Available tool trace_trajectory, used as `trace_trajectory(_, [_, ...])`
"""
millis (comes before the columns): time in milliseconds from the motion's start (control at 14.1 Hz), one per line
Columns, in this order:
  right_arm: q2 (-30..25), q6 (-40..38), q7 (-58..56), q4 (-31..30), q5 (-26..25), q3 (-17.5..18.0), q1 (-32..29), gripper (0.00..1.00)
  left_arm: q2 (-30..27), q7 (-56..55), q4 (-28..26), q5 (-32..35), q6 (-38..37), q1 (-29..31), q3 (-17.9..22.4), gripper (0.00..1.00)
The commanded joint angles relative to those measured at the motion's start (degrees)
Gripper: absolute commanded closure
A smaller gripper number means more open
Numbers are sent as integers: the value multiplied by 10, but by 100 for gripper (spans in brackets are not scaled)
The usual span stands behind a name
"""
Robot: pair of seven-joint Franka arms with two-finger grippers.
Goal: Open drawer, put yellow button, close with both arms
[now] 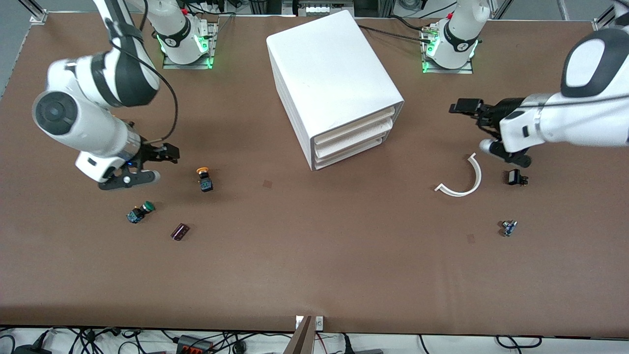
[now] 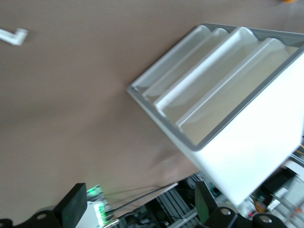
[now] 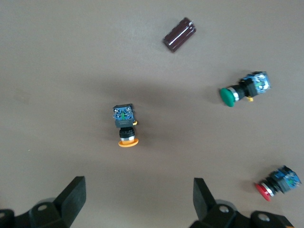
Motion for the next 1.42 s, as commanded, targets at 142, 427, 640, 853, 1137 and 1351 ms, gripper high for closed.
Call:
trace_trajectory(142, [62, 47, -9, -2, 8, 1, 19, 0, 107, 136, 11, -136, 16, -1, 1, 0])
trace_trajectory(427, [117, 108, -28, -5, 8, 2, 24, 0, 113, 278, -84, -223, 87, -13, -7, 0])
trace_trajectory(640, [141, 159, -33, -31, 8, 12, 28, 0, 97, 342, -148, -264, 124, -7, -22, 0])
trace_trajectory(853, [151, 221, -34, -72, 7, 12, 33, 0, 95, 357, -173, -309, 134, -12, -26, 13])
trace_trajectory(1137, [156, 212, -39, -73, 7, 12, 36, 0, 96, 397, -198, -331, 135, -12, -46, 30])
trace_trajectory(1351, [157, 196, -65, -73, 7, 12, 35, 15, 93, 405, -209, -331, 131, -5, -64, 36])
